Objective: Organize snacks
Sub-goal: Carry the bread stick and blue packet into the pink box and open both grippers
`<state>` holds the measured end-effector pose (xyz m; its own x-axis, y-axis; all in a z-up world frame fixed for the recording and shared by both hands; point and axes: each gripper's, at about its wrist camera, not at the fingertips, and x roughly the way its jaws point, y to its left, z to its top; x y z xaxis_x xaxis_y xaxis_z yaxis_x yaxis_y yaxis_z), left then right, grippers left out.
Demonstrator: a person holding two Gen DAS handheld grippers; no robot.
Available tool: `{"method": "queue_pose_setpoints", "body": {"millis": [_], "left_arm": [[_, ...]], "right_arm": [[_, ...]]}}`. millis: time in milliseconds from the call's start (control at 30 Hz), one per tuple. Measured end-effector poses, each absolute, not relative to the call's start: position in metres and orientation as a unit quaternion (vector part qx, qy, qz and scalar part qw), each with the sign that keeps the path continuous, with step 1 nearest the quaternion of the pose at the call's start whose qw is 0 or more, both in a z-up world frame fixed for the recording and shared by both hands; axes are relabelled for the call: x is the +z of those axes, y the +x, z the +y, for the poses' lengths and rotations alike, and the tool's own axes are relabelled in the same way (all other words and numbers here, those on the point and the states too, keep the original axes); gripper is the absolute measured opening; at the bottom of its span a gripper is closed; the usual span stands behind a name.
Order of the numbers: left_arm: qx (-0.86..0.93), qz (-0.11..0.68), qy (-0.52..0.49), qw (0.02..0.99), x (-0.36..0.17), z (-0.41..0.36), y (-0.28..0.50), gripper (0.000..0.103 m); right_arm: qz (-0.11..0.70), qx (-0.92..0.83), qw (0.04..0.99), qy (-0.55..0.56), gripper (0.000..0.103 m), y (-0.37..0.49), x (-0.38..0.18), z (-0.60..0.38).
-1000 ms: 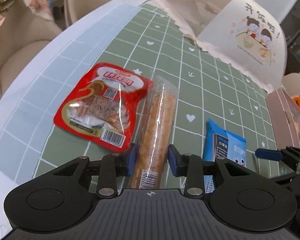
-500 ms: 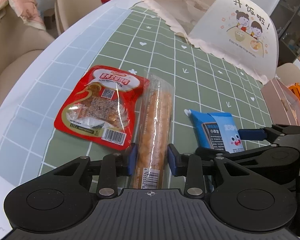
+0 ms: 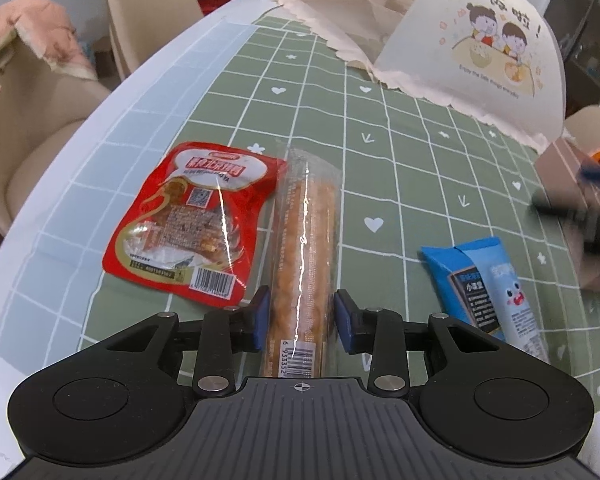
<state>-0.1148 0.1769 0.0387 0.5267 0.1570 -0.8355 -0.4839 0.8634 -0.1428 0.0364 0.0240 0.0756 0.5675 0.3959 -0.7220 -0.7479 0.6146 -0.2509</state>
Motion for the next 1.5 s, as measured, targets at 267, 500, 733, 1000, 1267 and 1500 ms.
{"method": "queue_pose_setpoints", "body": {"millis": [267, 500, 733, 1000, 1267, 1500], "left_arm": [[0.194, 0.457, -0.195, 0.846, 0.04, 0.175, -0.12, 0.039], [0.197, 0.463, -0.203, 0.84, 0.041, 0.173, -0.123, 0.039], [0.194, 0.475, -0.198, 0.835, 0.042, 0.173, -0.119, 0.039], [0.199, 0.46, -0.236, 0.833, 0.042, 0.179, -0.125, 0.036], [0.196, 0.459, -0.235, 0.834, 0.045, 0.164, -0.156, 0.033], [0.153, 0.465, -0.237, 0.839, 0.06, 0.118, -0.197, 0.032]], "right_arm": [[0.37, 0.162, 0.892, -0.201, 0.084, 0.141, 0.043, -0.007], [0.389, 0.271, 0.869, -0.142, 0.078, 0.135, 0.036, 0.046], [0.346, 0.386, 0.846, -0.126, 0.069, 0.092, 0.063, 0.1], [0.354, 0.435, 0.812, -0.159, 0.079, 0.001, 0.055, 0.022], [0.414, 0.458, 0.758, -0.209, 0.08, -0.026, 0.014, 0.022], [0.409, 0.469, 0.743, -0.245, 0.073, -0.031, 0.017, 0.01]]}}
